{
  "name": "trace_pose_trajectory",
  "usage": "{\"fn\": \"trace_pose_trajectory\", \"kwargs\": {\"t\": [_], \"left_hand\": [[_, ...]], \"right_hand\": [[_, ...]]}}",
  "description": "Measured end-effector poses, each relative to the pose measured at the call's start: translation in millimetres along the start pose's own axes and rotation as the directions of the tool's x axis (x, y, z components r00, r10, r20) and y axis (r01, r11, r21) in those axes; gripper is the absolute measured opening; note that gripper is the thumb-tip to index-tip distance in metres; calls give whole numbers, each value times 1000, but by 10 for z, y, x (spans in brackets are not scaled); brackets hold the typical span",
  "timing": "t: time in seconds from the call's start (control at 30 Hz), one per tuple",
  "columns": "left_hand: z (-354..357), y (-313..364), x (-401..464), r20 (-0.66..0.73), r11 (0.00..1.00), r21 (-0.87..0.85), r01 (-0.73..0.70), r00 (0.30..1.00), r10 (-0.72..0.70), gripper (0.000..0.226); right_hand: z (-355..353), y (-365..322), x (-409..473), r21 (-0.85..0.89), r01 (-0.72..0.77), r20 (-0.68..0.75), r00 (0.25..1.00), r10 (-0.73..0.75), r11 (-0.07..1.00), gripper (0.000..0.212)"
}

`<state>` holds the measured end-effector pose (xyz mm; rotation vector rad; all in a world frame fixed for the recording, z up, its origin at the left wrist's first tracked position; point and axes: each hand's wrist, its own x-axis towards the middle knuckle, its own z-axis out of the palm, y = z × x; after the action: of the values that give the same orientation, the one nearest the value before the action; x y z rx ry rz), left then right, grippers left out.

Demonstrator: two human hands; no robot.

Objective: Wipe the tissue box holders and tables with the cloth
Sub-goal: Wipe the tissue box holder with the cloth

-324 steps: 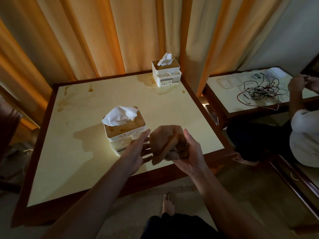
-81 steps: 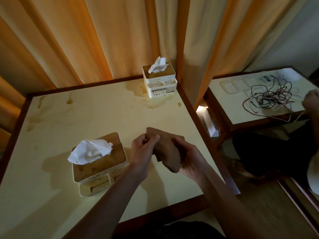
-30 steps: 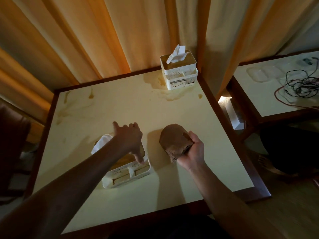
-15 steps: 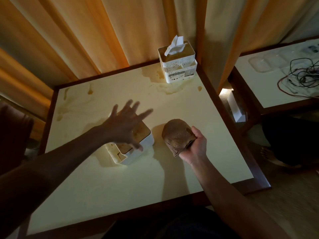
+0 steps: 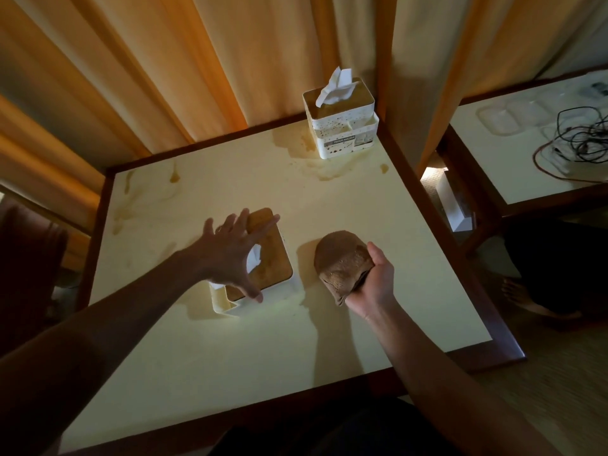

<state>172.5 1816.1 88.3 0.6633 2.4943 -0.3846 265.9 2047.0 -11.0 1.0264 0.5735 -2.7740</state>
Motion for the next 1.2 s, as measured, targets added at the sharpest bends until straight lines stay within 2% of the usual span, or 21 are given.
{"fn": "trace_pose_trajectory", "kwargs": {"t": [0.1, 0.2, 0.23, 0.33, 0.4, 0.47, 0.57, 0.7, 0.73, 0.83, 0.93, 0.97, 1.03, 1.07, 1.2], "left_hand": [[52, -9, -13, -10, 1000, -27, 2, 1000, -2, 148], [60, -17, -23, -44, 999, -45, -13, 999, 11, 150], [67, -18, -29, -52, 998, -65, -13, 999, 10, 151], [111, -31, -37, -60, 990, -141, -4, 998, -5, 153], [137, -41, -20, -64, 989, -151, 1, 998, -11, 152], [147, -69, -6, -63, 989, -147, 2, 998, -11, 150], [156, -83, -2, -80, 991, -133, -9, 997, -2, 150], [177, -100, 33, -91, 993, -113, -23, 996, 13, 150], [186, -105, 38, -88, 993, -111, -25, 996, 15, 151], [212, -121, 47, -94, 992, -120, -43, 995, 31, 151], [231, -125, 46, -118, 987, -148, -59, 992, 42, 151], [230, -123, 45, -122, 987, -147, -59, 992, 41, 151], [219, -119, 38, -125, 988, -143, -61, 991, 43, 151], [215, -117, 35, -128, 987, -146, -63, 991, 44, 151], [206, -113, 38, -123, 986, -152, -64, 991, 46, 151]], "right_hand": [[145, 97, -61, -113, 37, 25, 999, -35, 993, 51], [336, 292, -146, -287, 82, 87, 994, -59, 954, 63], [403, 365, -139, -347, 113, 132, 989, -71, 931, 65], [709, 443, -31, -500, 251, 384, 922, -48, 829, 65], [932, 376, 137, -597, 307, 462, 887, 4, 741, 73], [1083, 325, 366, -692, 336, 469, 882, 44, 639, 79], [851, 468, 649, -764, 319, 459, 880, 125, 561, 75], [413, 608, 266, -825, 263, 375, 917, 135, 501, 61], [339, 610, 106, -836, 270, 374, 918, 135, 479, 67], [306, 576, -153, -836, 291, 388, 913, 127, 465, 101], [644, 511, 38, -742, 453, 556, 828, 76, 494, 83], [746, 504, 175, -726, 453, 552, 832, 45, 518, 75], [883, 452, 347, -687, 361, 509, 859, 63, 631, 57], [901, 423, 401, -696, 331, 489, 869, 83, 637, 51], [681, 511, 362, -756, 237, 406, 901, 154, 610, 56]]}}
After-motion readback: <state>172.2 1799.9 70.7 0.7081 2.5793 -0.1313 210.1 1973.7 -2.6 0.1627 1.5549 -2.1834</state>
